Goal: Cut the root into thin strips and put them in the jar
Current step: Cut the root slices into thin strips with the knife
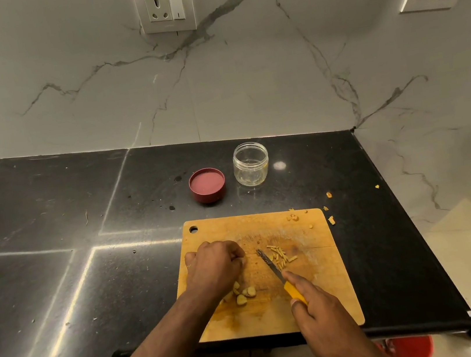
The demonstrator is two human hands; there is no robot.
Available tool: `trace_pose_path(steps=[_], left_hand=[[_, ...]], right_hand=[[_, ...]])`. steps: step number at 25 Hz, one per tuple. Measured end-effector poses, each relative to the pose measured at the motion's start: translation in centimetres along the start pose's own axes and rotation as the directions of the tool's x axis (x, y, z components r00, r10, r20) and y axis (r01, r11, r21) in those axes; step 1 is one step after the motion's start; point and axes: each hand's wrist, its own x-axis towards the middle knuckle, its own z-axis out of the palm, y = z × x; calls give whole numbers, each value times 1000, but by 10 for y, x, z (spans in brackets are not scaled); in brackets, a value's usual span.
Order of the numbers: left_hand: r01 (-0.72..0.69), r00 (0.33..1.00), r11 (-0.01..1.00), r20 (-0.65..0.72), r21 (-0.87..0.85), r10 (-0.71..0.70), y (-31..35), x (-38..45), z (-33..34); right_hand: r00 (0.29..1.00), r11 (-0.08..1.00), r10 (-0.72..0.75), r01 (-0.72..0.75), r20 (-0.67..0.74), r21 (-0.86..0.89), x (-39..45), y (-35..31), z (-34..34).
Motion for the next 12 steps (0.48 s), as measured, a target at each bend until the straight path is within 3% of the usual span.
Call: trace_pose_path(steps=[12], left_hand=[[26, 1000, 1000, 9, -10, -26, 4, -2, -4]], right_hand=[[997, 996, -65, 63, -35, -58, 1, 2, 2]])
